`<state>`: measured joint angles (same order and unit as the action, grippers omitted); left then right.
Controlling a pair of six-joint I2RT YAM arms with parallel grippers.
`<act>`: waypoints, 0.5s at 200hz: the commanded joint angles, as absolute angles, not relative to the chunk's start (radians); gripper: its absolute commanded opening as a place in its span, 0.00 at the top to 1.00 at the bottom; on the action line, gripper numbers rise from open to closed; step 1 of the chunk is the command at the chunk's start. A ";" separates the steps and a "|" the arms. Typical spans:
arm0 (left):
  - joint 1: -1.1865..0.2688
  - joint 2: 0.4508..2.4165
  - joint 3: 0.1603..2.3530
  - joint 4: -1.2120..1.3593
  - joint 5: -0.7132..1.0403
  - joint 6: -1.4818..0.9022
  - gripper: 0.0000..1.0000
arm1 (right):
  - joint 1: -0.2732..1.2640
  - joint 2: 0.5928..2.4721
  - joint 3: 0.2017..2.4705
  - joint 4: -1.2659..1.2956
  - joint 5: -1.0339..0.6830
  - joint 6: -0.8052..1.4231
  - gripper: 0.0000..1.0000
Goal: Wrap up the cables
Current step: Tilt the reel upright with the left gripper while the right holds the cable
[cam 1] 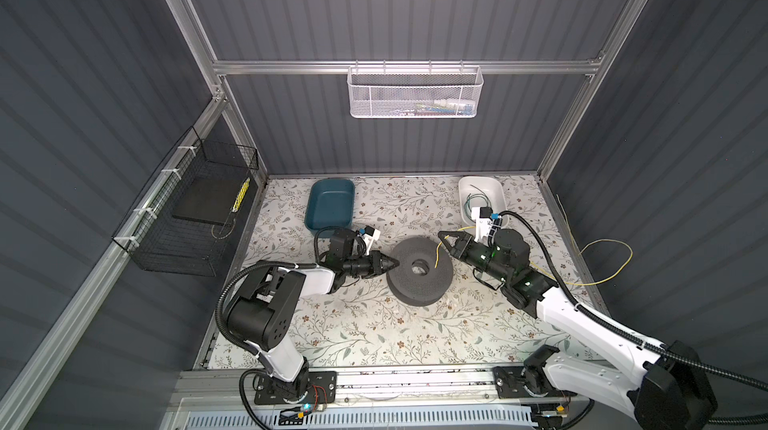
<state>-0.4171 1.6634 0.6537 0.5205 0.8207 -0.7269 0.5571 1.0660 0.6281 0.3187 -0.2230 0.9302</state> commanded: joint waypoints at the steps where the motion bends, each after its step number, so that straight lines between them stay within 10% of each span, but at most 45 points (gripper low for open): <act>1: -0.410 1.613 0.682 0.434 0.736 -0.689 0.93 | 0.552 1.035 0.638 0.309 -0.203 0.901 1.00; 100: -0.748 1.474 1.218 -0.411 -0.191 -0.456 1.00 | 0.531 0.990 0.652 0.296 -0.200 0.879 1.00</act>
<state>-0.6743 1.4220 1.1221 -0.1623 0.1501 -0.5350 0.5400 1.0088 0.6376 0.2893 -0.2096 0.8925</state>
